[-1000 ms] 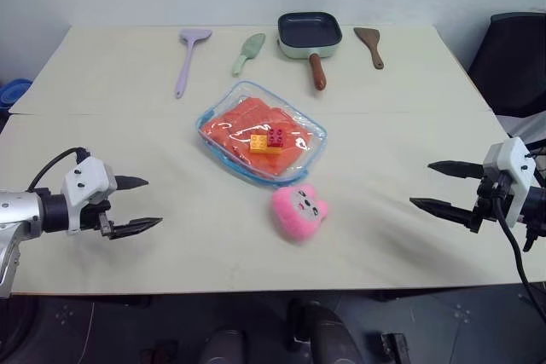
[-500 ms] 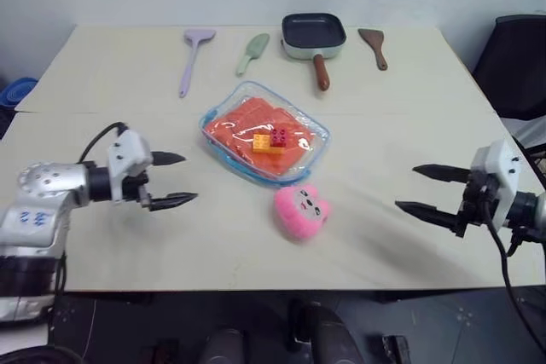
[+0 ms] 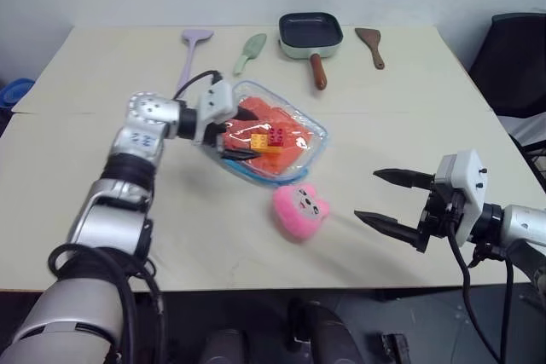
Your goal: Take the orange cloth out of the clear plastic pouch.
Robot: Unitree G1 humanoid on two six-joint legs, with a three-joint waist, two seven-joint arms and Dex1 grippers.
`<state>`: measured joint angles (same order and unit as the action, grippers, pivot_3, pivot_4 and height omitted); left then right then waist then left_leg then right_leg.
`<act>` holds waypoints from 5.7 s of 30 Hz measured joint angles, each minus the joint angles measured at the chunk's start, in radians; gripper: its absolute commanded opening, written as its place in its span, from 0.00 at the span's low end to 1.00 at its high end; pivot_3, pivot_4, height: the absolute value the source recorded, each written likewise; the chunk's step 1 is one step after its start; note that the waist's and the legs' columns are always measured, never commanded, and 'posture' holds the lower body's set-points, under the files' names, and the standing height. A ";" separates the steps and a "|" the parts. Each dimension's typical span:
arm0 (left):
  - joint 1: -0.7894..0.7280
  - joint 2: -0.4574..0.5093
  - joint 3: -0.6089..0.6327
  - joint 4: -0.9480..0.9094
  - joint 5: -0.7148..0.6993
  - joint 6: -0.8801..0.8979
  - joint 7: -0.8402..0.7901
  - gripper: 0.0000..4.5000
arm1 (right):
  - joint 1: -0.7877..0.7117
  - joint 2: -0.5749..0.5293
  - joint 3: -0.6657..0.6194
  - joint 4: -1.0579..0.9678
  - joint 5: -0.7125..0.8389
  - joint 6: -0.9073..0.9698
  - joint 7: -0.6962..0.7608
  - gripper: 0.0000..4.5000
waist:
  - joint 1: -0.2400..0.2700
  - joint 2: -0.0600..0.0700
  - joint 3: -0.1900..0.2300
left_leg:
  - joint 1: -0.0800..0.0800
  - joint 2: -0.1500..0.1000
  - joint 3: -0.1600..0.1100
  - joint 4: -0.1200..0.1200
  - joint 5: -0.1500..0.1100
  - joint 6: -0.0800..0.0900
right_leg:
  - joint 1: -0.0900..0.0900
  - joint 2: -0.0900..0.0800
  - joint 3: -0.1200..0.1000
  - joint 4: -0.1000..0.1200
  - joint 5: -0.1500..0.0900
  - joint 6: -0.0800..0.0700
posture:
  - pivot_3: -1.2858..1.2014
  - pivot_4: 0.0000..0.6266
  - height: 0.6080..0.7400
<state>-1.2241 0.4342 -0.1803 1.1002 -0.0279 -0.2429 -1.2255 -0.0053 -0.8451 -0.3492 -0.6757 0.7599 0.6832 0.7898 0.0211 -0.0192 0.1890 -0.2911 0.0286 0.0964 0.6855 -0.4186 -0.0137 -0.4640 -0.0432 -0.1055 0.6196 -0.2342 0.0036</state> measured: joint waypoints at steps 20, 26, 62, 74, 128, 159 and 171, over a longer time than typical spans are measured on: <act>-0.068 -0.164 0.017 0.216 0.164 -0.065 0.203 0.34 | 0.052 -0.007 -0.095 -0.121 0.125 0.040 -0.167 1.00 | 0.002 -0.003 0.001 | 0.000 0.001 -0.002 0.000 0.000 0.002 | 0.000 -0.002 0.001 -0.003 0.001 0.001 | 0.52 0.24 1.00; -0.061 -0.125 0.032 0.209 0.163 -0.058 0.149 0.34 | 0.012 -0.025 -0.086 -0.107 0.125 0.040 -0.162 1.00 | -0.002 -0.003 0.001 | 0.001 0.001 -0.002 0.000 0.000 0.002 | 0.000 -0.001 0.001 -0.001 0.001 0.001 | 0.52 0.24 1.00; 0.990 0.536 0.600 -0.662 -0.092 0.572 0.485 0.95 | -0.385 0.044 0.353 0.214 -0.011 -0.019 0.179 1.00 | -0.024 -0.005 0.000 | 0.006 0.006 -0.002 -0.001 0.000 0.002 | -0.002 -0.006 0.000 0.001 0.001 0.000 | 0.52 0.24 1.00; 0.747 0.711 0.509 -0.843 -0.253 0.464 0.081 0.95 | -0.331 0.044 0.315 0.199 -0.013 -0.017 0.151 1.00 | 0.002 -0.004 0.000 | 0.006 0.002 -0.001 0.000 0.000 0.002 | -0.002 -0.006 0.000 -0.001 0.001 0.000 | 0.52 0.24 1.00; 0.729 0.297 0.035 -1.447 0.345 1.178 0.296 0.01 | -0.167 0.035 0.234 0.018 0.007 0.014 -0.005 1.00 | -0.016 -0.005 0.000 | -0.006 0.004 -0.005 0.012 -0.001 0.003 | -0.002 -0.002 0.002 0.003 0.003 0.000 | 0.52 0.24 1.00; 0.617 0.425 -0.008 -0.857 0.151 0.251 0.178 0.30 | -0.146 0.065 0.234 0.014 -0.006 0.013 -0.045 1.00 | 0.004 -0.005 0.000 | -0.007 0.004 -0.004 0.012 -0.002 0.005 | -0.003 -0.003 -0.001 0.003 0.003 0.001 | 0.52 0.24 1.00; 0.749 0.417 0.031 -1.215 0.085 0.655 0.146 0.01 | -0.128 0.063 0.223 0.001 -0.001 0.018 -0.053 1.00 | 0.001 -0.005 0.000 | -0.007 0.005 -0.004 0.012 -0.002 0.005 | -0.002 -0.003 0.000 0.003 0.003 0.001 | 0.52 0.24 1.00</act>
<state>-0.4749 0.8509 -0.1491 -0.1144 0.0569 0.4124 -1.0799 -0.1333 -0.7818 -0.1261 -0.6751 0.7587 0.7008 0.7363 0.0225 -0.0245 0.1886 -0.2977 0.0332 0.0926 0.6979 -0.4204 -0.0089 -0.4663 -0.0459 -0.1053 0.6225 -0.2310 0.0047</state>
